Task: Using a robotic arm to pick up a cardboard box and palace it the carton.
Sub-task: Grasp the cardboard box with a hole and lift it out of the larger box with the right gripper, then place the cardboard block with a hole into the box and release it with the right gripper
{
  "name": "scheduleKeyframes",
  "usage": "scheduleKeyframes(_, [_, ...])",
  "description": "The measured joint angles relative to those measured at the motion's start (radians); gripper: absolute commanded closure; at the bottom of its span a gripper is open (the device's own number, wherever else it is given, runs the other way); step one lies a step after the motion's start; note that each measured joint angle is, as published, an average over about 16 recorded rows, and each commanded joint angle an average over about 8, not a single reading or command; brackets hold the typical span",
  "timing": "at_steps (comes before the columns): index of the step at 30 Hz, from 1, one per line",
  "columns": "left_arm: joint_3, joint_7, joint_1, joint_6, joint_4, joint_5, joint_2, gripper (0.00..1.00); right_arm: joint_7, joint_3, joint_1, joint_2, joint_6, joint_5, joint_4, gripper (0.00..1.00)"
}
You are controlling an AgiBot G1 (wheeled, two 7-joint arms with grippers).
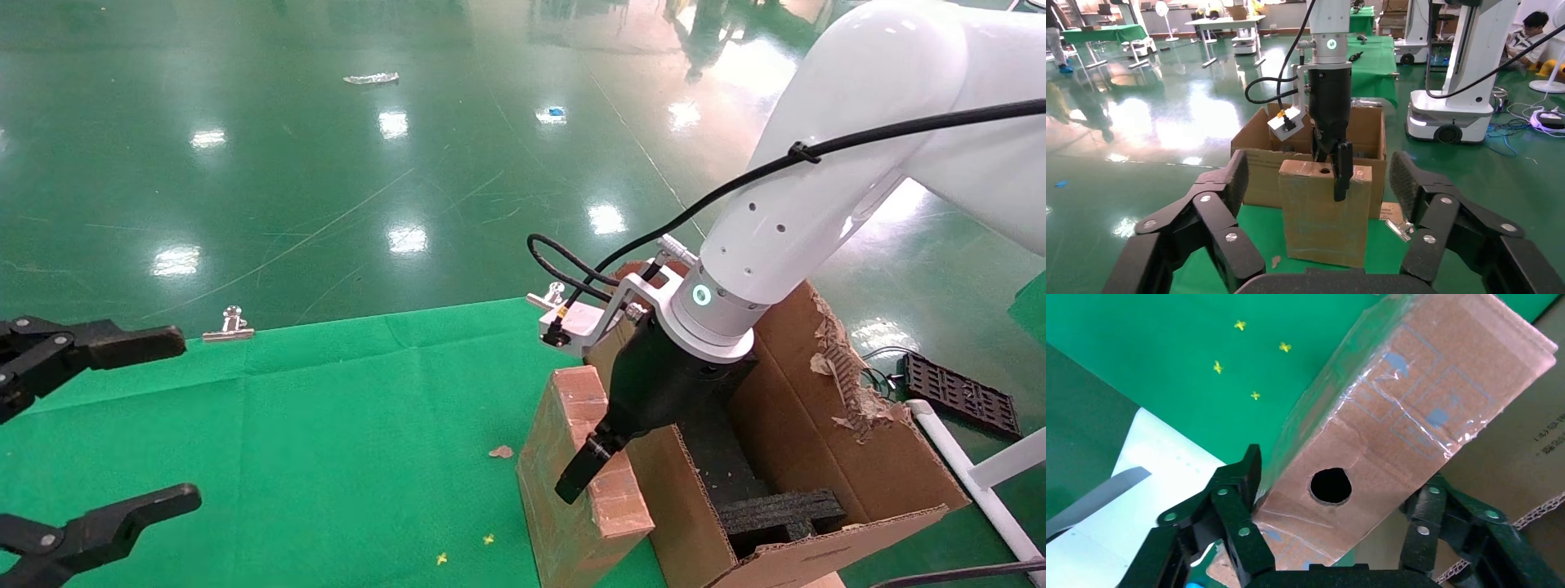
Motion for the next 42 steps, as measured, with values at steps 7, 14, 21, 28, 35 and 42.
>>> scheduleKeyframes(7, [0.000,0.000,0.000,0.000,0.000,0.000,0.000,1.00,-0.003,0.002,0.008,0.019,0.013,-0.011,0.021,1.00])
scheduleKeyframes(14, [0.001,0.000,0.000,0.000,0.000,-0.001,0.000,1.00,-0.057,0.042,0.061,0.082,0.050,-0.008,0.042,1.00])
scheduleKeyframes(21, [0.001,0.001,0.000,-0.001,0.000,-0.001,-0.001,1.00,-0.165,0.114,0.171,0.189,0.094,-0.015,0.020,1.00])
scheduleKeyframes(28, [0.002,0.001,0.000,-0.001,0.000,-0.001,-0.001,1.00,-0.265,0.155,0.281,0.284,0.111,-0.074,-0.090,1.00])
scheduleKeyframes(35, [0.002,0.001,0.000,-0.001,0.000,-0.002,-0.001,0.67,-0.317,0.133,0.316,0.335,0.086,-0.161,-0.242,1.00])
scheduleKeyframes(42, [0.003,0.001,-0.001,-0.001,0.000,-0.002,-0.001,0.00,-0.343,0.092,0.272,0.355,0.060,-0.209,-0.370,1.00])
